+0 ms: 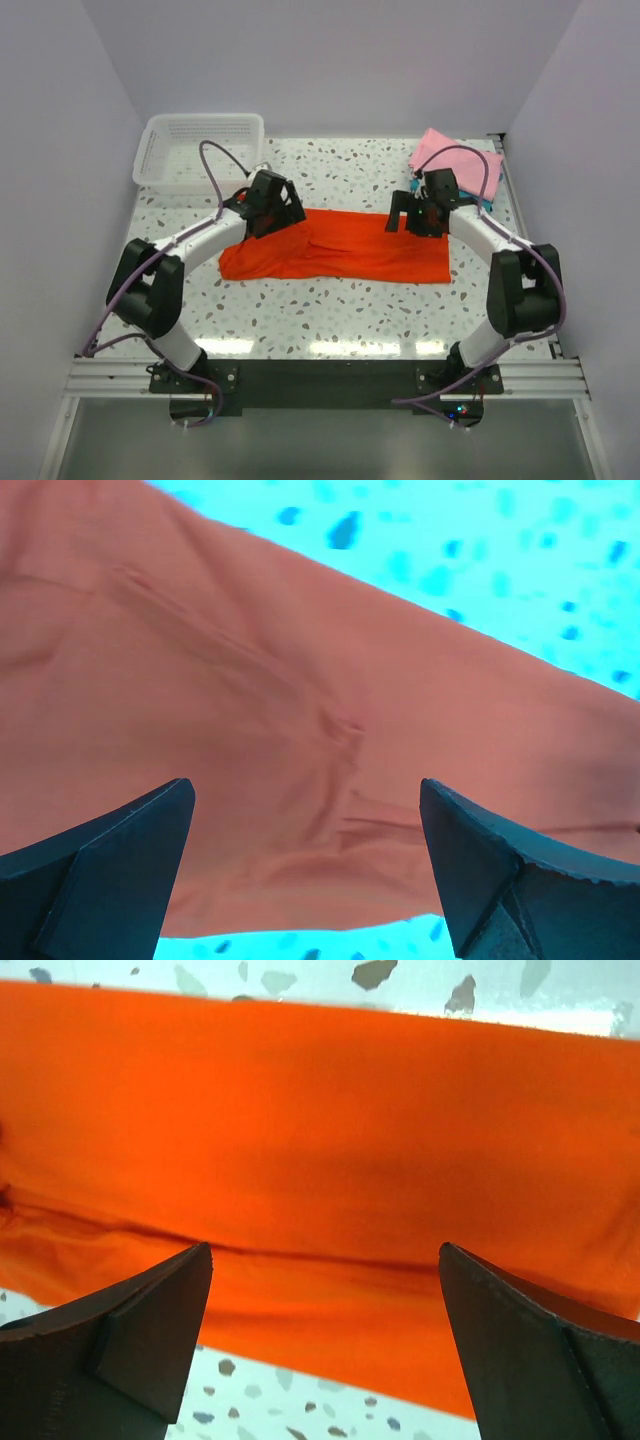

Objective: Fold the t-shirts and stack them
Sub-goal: Fold the tshirt

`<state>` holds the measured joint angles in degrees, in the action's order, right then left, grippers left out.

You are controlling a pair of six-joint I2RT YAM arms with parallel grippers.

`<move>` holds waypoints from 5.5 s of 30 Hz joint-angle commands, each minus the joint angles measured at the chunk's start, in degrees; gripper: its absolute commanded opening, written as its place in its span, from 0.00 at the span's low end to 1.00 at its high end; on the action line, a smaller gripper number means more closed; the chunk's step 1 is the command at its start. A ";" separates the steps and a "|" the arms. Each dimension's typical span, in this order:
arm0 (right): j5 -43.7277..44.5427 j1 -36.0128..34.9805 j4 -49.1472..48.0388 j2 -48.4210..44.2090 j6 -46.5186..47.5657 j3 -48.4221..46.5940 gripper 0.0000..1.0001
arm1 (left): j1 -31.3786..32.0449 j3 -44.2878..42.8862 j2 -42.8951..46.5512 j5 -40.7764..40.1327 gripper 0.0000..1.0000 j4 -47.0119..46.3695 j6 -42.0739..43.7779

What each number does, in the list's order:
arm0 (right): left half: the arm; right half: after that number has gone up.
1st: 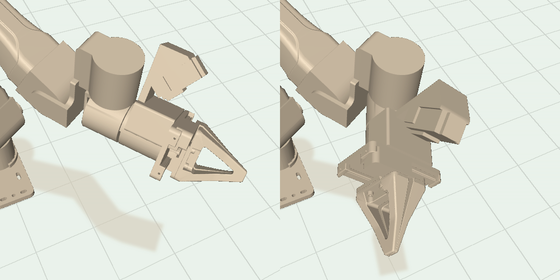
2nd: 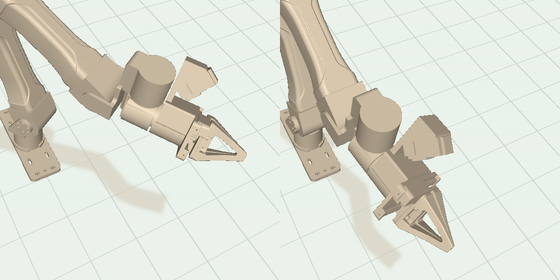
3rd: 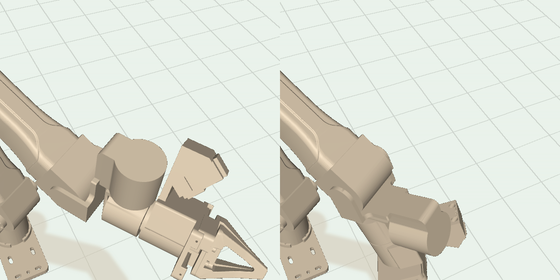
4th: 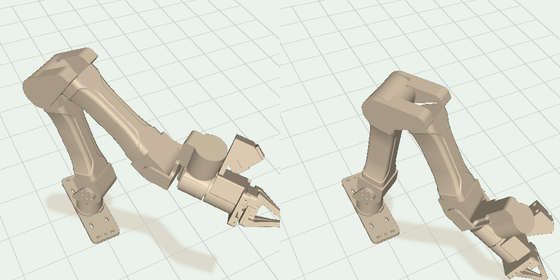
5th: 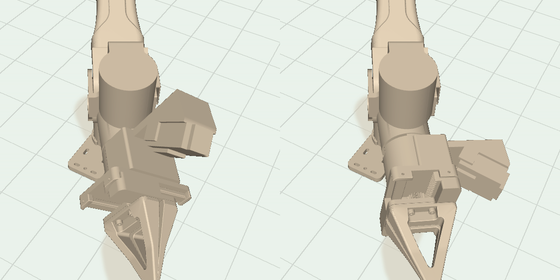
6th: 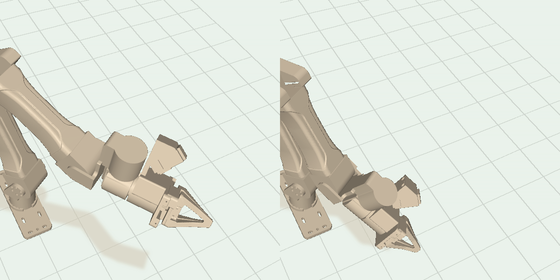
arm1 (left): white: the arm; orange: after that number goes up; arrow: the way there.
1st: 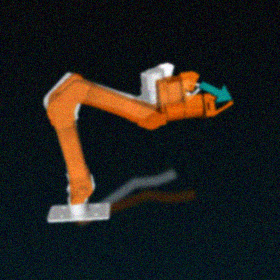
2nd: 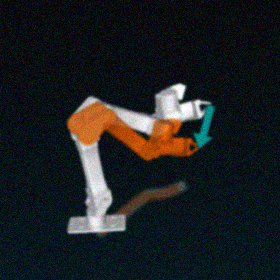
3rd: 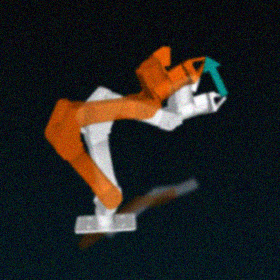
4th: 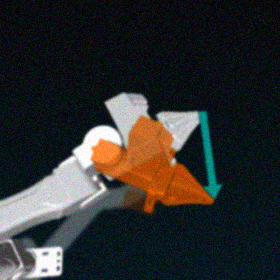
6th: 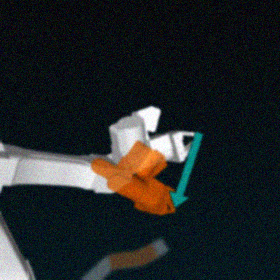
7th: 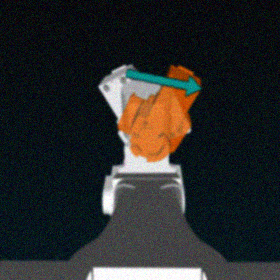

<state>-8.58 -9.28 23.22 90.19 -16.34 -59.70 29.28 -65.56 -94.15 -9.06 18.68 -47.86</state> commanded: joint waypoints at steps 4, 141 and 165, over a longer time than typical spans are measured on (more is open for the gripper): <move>1.54 -1.27 -3.62 8.85 -2.55 -3.14 0.99 | -3.44 2.37 -5.86 -1.14 1.00 -0.66 -1.89; 29.85 -31.50 12.72 -30.07 -25.85 9.69 0.99 | 30.40 37.26 23.75 12.23 0.77 -9.46 -13.66; 16.95 -31.50 20.72 -35.08 -29.80 19.70 0.99 | 33.65 35.68 15.92 11.78 0.00 -5.15 -14.02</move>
<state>15.53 -40.80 42.15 56.07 -44.49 -41.87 62.39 -29.85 -77.45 3.03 9.28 -62.59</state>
